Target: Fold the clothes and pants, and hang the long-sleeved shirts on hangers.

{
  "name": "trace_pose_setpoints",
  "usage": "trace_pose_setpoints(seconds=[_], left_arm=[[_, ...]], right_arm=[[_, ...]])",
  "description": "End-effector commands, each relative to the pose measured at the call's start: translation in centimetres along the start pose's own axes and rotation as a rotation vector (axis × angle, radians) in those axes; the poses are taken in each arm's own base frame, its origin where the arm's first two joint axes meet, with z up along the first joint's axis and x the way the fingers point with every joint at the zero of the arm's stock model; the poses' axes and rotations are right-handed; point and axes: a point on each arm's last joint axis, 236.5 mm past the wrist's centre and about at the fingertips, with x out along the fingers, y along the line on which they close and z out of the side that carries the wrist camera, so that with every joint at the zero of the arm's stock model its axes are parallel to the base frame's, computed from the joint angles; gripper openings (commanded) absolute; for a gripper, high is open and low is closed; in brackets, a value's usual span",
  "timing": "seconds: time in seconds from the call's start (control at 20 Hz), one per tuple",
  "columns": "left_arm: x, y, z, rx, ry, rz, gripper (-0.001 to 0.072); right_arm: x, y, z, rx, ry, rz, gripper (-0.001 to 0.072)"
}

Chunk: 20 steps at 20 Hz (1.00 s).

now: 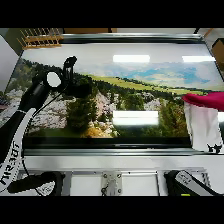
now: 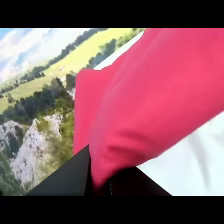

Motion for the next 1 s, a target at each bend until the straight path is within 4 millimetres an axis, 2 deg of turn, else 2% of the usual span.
trace_pose_setpoints(seconds=[0.0, 0.15, 0.4, 0.55, 0.6, 0.65, 0.7, 0.75, 0.85, 0.95], left_arm=[[0.0, 0.0, 0.0, 0.001, 0.000, 0.000, 0.0010], [0.1, 0.0, -0.1, 0.000, 0.003, 0.000, 0.0010], [0.1, 0.0, -0.1, 0.001, 0.002, 0.001, 0.0010], [0.1, 0.0, -0.1, 0.001, 0.002, 0.001, 0.0010], [0.1, 0.0, -0.1, 0.001, 0.002, 0.001, 0.0010], [0.1, 0.0, -0.1, 0.001, 0.002, 0.001, 0.0010], [0.1, 0.0, -0.1, 0.001, 0.002, 0.001, 0.0010], [0.1, 0.0, -0.1, 0.001, 0.002, 0.001, 0.0010], [0.1, 0.0, -0.1, 0.001, 0.003, 0.001, 0.0011], [0.1, 0.0, -0.1, 0.001, 0.003, 0.000, 0.0011]], right_arm=[[-1.5, -3.7, -3.7, 0.046, 0.126, -0.171, 0.0016], [-0.9, -6.4, -6.9, 0.078, 0.201, -0.265, 0.0016], [1.3, -9.0, -12.8, 0.104, 0.355, -0.326, 0.0023], [1.4, -10.3, -14.3, 0.099, 0.402, -0.371, 0.0046], [1.2, -10.4, -14.3, 0.097, 0.401, -0.377, 0.0234], [1.1, -10.5, -14.3, 0.095, 0.402, -0.382, 0.0507], [1.0, -10.5, -14.3, 0.098, 0.401, -0.385, 0.0681], [1.0, -10.5, -14.1, 0.097, 0.389, -0.385, 0.0678], [0.8, -9.3, -12.1, 0.078, 0.282, -0.352, 0.0678], [0.4, -4.6, -8.7, 0.023, 0.100, -0.205, 0.0678]])
